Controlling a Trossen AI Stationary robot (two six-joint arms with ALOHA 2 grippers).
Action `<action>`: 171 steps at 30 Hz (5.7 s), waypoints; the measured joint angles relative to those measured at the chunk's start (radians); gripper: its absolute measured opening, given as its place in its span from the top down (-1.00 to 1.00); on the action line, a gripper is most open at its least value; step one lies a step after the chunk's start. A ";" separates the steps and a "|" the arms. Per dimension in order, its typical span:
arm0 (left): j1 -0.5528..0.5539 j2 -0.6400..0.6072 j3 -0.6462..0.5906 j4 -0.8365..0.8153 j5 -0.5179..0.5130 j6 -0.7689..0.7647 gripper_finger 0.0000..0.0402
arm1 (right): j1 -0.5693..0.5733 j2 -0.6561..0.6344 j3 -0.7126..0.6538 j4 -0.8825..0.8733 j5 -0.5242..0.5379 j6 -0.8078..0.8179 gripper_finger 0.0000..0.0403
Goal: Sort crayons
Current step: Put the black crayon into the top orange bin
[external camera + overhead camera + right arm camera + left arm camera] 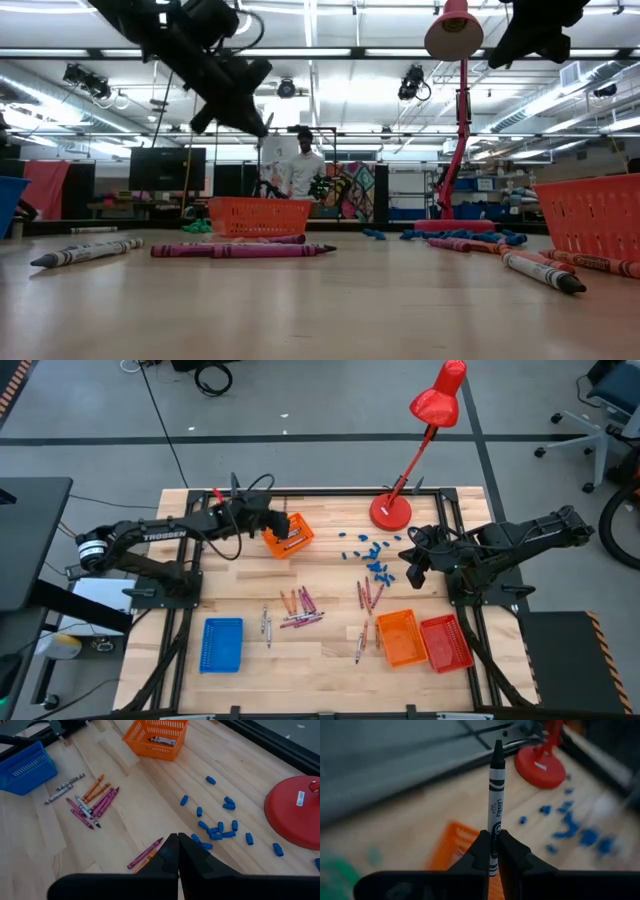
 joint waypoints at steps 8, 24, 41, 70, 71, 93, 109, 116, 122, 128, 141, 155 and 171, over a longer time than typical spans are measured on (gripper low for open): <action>0.024 -0.001 0.063 -0.014 -0.002 0.896 0.81 | 0.000 0.000 0.000 -0.001 -0.007 -0.019 0.96; -0.085 0.174 0.063 -0.189 -0.133 1.836 0.78 | 0.000 0.000 0.000 0.000 -0.008 -0.013 0.96; -0.074 0.254 0.092 -0.193 -0.153 1.940 0.75 | 0.000 0.000 0.000 0.007 -0.113 0.030 0.96; -0.067 0.265 0.161 0.061 -0.086 0.845 0.62 | 0.000 0.000 0.000 0.015 -0.091 0.045 0.96; -0.067 0.265 0.169 0.057 -0.059 0.744 0.62 | 0.000 0.000 0.000 0.015 -0.086 0.045 0.96; 0.008 0.371 0.177 -0.213 0.184 -0.432 0.30 | 0.000 0.000 0.000 0.158 -0.042 -0.061 0.96; -0.018 0.542 0.491 -0.404 0.074 -0.365 0.13 | 0.001 0.000 0.000 0.163 -0.054 -0.051 0.96; -0.013 0.562 0.515 -0.512 0.071 -0.397 0.13 | 0.002 0.000 0.000 0.163 -0.057 -0.013 0.96; -0.012 0.575 0.514 -0.539 0.074 -0.441 0.13 | 0.002 0.000 0.000 0.164 -0.032 -0.038 0.96; -0.010 0.636 0.511 -0.531 0.093 -0.461 0.14 | 0.002 0.000 0.000 0.175 -0.025 -0.053 0.96; -0.005 0.709 0.511 -0.467 0.057 -0.533 0.14 | 0.028 0.000 0.000 0.175 -0.024 -0.042 0.96; -0.012 0.748 0.513 -0.473 0.066 -0.514 0.35 | 0.054 0.002 0.000 0.196 0.053 -0.043 0.96; -0.046 0.743 0.533 -0.509 0.069 -0.407 0.78 | 0.055 0.002 0.000 0.203 0.037 -0.060 0.96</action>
